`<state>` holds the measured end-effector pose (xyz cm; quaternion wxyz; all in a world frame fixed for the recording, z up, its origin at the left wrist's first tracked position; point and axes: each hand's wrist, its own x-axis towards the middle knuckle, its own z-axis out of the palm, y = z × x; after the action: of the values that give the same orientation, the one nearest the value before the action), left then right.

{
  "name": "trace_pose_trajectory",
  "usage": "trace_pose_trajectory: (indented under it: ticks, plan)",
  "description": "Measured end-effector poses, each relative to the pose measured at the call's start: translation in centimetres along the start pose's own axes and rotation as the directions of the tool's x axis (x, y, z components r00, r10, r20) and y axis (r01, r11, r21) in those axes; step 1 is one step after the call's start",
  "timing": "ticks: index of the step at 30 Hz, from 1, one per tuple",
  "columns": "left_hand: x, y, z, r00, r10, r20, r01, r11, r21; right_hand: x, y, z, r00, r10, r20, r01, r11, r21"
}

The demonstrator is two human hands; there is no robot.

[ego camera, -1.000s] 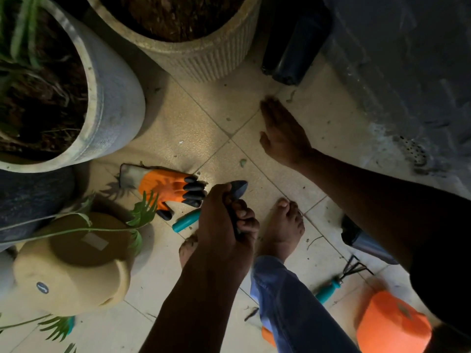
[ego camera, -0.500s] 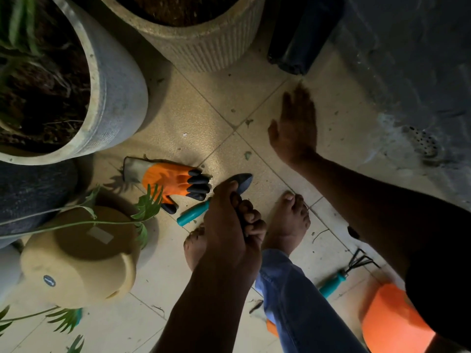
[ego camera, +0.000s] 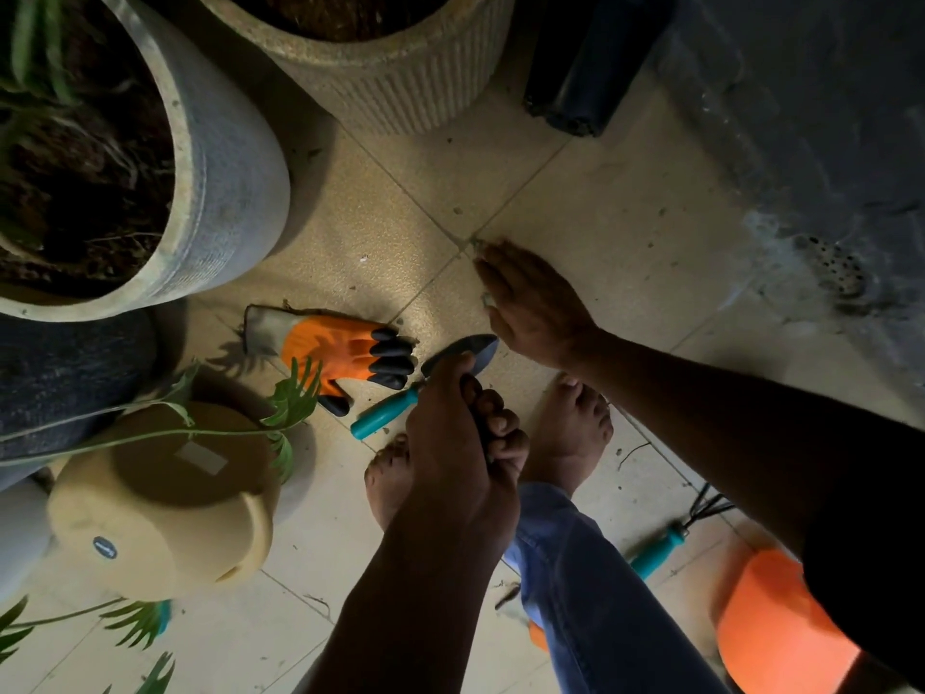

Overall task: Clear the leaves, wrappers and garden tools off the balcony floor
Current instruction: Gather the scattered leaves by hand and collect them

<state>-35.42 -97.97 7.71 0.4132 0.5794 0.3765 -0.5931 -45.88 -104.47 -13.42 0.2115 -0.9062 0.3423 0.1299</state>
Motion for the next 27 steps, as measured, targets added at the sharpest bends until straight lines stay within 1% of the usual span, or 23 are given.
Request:
trace_pose_trajectory:
  ticks: [3,5,7,11,15,19,22,24,27]
  plan:
    - [0.1,0.2,-0.1,1.000,-0.002,-0.008,0.002,1.000,-0.005,1.4,-0.4,-0.4,0.997,0.067,-0.041,-0.066,0.998,0.013]
    - [0.0,0.2,-0.1,1.000,-0.003,-0.006,0.003,1.000,-0.007,2.4,-0.4,-1.0,0.993,0.120,0.004,-0.120,0.993,0.022]
    - [-0.1,0.2,-0.1,1.000,-0.002,-0.002,0.002,1.000,-0.007,3.0,-0.5,-1.2,0.990,0.135,0.048,-0.135,0.991,0.009]
    - [-0.4,0.1,-0.1,1.000,-0.005,0.000,0.005,1.000,-0.003,2.8,-0.6,-1.3,0.996,0.064,0.062,-0.063,0.998,-0.013]
    - [-0.3,0.0,-0.6,1.000,-0.010,-0.012,0.010,1.000,-0.005,1.2,-0.2,-1.0,0.996,0.021,0.087,-0.023,0.999,0.025]
    - [-0.4,0.0,-0.8,1.000,-0.008,-0.006,0.008,1.000,-0.001,-0.5,0.1,0.1,0.999,0.002,0.038,-0.004,0.999,0.048]
    - [-0.3,0.0,-0.8,1.000,0.004,0.003,-0.004,1.000,-0.007,-1.0,-0.2,0.6,0.995,0.095,-0.026,-0.090,0.986,0.138]
    - [-0.3,0.0,-0.8,1.000,0.010,0.007,-0.010,1.000,-0.010,-0.8,-0.5,0.6,0.985,0.169,-0.030,-0.160,0.968,0.191]
    - [-0.2,-0.2,-0.7,1.000,0.011,0.010,-0.011,1.000,0.001,-0.3,-1.2,0.6,0.977,0.211,-0.022,-0.201,0.952,0.232]
